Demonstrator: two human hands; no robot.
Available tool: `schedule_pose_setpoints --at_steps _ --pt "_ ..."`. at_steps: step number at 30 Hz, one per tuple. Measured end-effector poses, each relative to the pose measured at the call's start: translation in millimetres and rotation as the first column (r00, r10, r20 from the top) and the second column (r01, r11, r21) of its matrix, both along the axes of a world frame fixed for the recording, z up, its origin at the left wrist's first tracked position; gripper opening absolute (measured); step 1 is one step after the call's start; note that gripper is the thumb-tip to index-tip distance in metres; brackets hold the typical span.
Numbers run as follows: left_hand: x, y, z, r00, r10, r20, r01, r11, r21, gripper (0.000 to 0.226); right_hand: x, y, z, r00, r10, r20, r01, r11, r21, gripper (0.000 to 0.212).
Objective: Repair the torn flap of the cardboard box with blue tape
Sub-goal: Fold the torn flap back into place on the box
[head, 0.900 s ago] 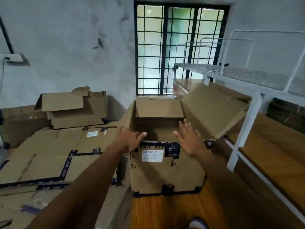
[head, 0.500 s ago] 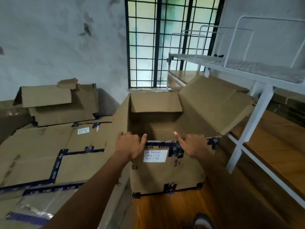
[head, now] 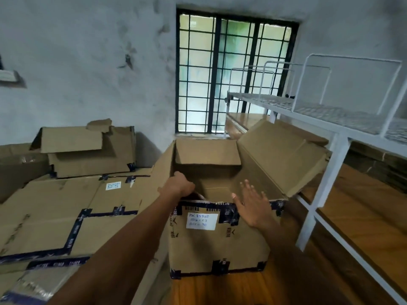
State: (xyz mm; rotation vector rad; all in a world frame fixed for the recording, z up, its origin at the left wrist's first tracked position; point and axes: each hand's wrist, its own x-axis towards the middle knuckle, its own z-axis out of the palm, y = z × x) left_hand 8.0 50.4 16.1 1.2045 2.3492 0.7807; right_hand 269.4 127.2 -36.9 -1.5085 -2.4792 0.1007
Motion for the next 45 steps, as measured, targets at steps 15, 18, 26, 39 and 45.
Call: schedule_pose_setpoints --at_steps 15,18,26,39,45 --pt "-16 -81 -13 0.699 -0.471 0.538 0.132 0.825 0.550 0.059 39 -5 59 0.326 -0.172 -0.930 0.257 0.963 -0.088 0.068" --pt "-13 -98 -13 0.727 -0.497 0.474 0.208 0.817 0.537 0.051 54 -6 99 -0.074 -0.140 -0.987 0.301 0.941 -0.156 0.068" --pt "-20 -127 -26 0.808 -0.508 0.299 0.330 0.810 0.485 0.027 143 11 141 0.454 -0.280 -0.846 -0.247 0.873 -0.422 0.049" --pt "5 -113 -78 0.746 -0.193 0.637 -0.075 0.927 0.368 0.018 21 -18 57 0.964 0.248 0.096 -0.182 0.877 -0.446 0.105" --pt "31 -103 -75 0.751 -0.009 0.661 -0.267 0.911 0.316 0.029 -20 -28 43 0.939 0.260 0.224 -0.178 0.927 -0.331 0.088"
